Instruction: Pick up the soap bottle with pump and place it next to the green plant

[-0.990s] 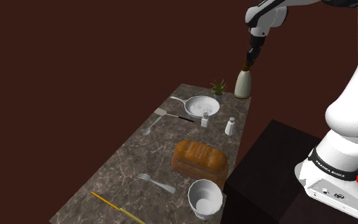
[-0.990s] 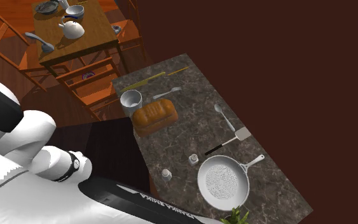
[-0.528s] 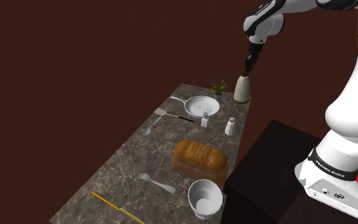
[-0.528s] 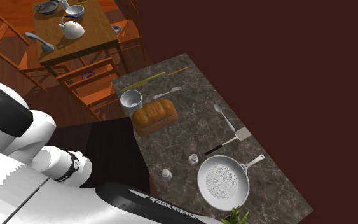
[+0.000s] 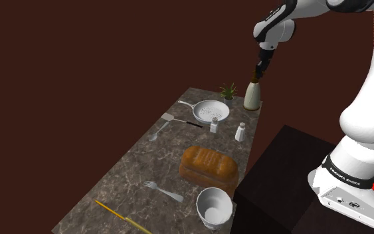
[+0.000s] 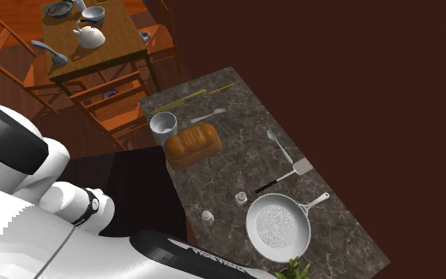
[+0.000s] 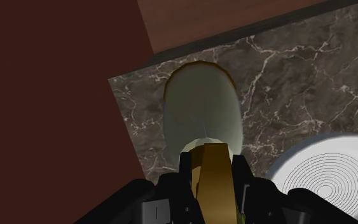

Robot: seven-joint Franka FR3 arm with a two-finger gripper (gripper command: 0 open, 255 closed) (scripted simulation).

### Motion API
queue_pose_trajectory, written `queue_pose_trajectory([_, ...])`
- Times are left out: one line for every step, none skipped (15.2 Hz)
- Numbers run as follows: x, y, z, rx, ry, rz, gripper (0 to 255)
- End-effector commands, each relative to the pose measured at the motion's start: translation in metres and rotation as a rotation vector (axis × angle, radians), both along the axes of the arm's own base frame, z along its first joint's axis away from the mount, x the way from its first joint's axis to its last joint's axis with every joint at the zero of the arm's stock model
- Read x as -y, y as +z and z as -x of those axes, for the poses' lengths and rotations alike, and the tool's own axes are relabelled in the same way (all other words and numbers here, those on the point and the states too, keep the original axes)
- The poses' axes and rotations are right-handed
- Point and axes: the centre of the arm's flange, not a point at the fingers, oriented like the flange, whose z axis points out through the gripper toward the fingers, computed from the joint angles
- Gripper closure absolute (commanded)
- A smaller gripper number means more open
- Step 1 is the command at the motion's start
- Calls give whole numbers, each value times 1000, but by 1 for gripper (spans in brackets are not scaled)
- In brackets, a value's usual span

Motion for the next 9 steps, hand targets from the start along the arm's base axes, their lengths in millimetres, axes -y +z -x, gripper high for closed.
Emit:
queue_pose_trajectory([0,0,0,1,0,1,255])
queue_pose_trajectory([0,0,0,1,0,1,255])
queue_pose_trajectory([0,0,0,1,0,1,255])
queue_pose_trajectory([0,0,0,1,0,1,0])
queue_pose_trajectory([0,0,0,1,0,1,0])
queue_pose_trajectory([0,0,0,1,0,1,0])
queue_pose_trajectory([0,0,0,1,0,1,0])
queue_pose_trajectory([0,0,0,1,0,1,0])
queue_pose_trajectory([0,0,0,1,0,1,0])
